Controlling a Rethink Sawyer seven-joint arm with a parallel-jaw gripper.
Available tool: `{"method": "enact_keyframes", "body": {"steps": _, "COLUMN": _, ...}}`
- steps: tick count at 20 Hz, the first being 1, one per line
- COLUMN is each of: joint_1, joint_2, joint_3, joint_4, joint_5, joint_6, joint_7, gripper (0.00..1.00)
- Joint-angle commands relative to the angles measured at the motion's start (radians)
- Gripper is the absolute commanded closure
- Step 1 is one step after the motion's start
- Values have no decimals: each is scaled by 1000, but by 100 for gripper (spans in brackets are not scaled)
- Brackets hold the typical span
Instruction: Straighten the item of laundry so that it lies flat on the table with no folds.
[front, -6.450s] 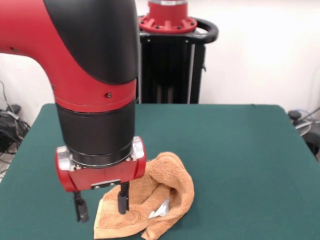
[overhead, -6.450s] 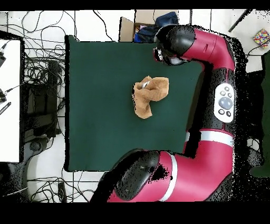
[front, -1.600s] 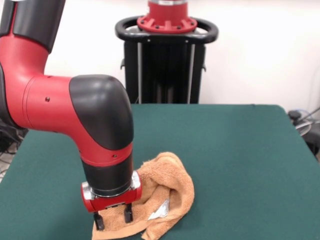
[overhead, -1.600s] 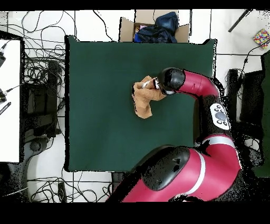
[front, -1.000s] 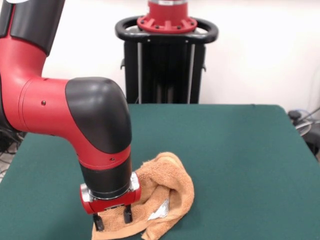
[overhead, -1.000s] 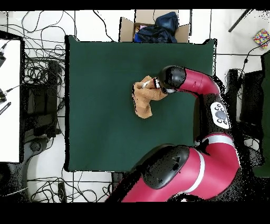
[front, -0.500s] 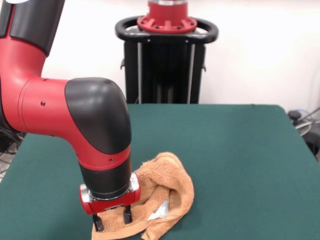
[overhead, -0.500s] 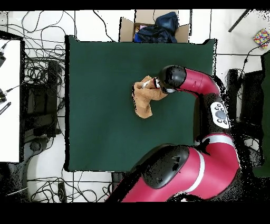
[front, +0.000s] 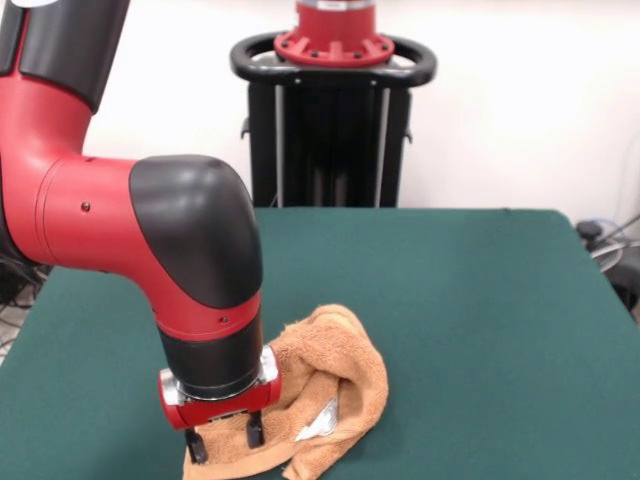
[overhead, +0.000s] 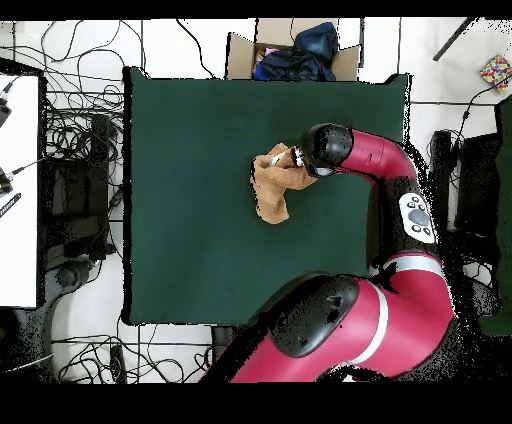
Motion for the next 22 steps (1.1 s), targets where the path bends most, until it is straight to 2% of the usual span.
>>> {"method": "enact_keyframes", "body": {"steps": 1, "joint_1": -11, "joint_2": 169, "joint_3": 79, "joint_4": -42, "joint_5": -68, "joint_6": -120, "joint_7": -66, "gripper": 0}}
{"method": "enact_keyframes", "body": {"steps": 7, "joint_1": -6, "joint_2": 156, "joint_3": 64, "joint_4": -25, "joint_5": -66, "joint_6": -124, "joint_7": -35, "gripper": 0}}
{"method": "enact_keyframes", "body": {"steps": 8, "joint_1": -18, "joint_2": 156, "joint_3": 73, "joint_4": -9, "joint_5": -49, "joint_6": -140, "joint_7": -15, "gripper": 100}}
{"method": "enact_keyframes", "body": {"steps": 15, "joint_1": 18, "joint_2": 142, "joint_3": 28, "joint_4": -18, "joint_5": -62, "joint_6": -110, "joint_7": 31, "gripper": 100}}
{"method": "enact_keyframes", "body": {"steps": 22, "joint_1": 24, "joint_2": 134, "joint_3": 23, "joint_4": -16, "joint_5": -60, "joint_6": -92, "joint_7": 34, "gripper": 100}}
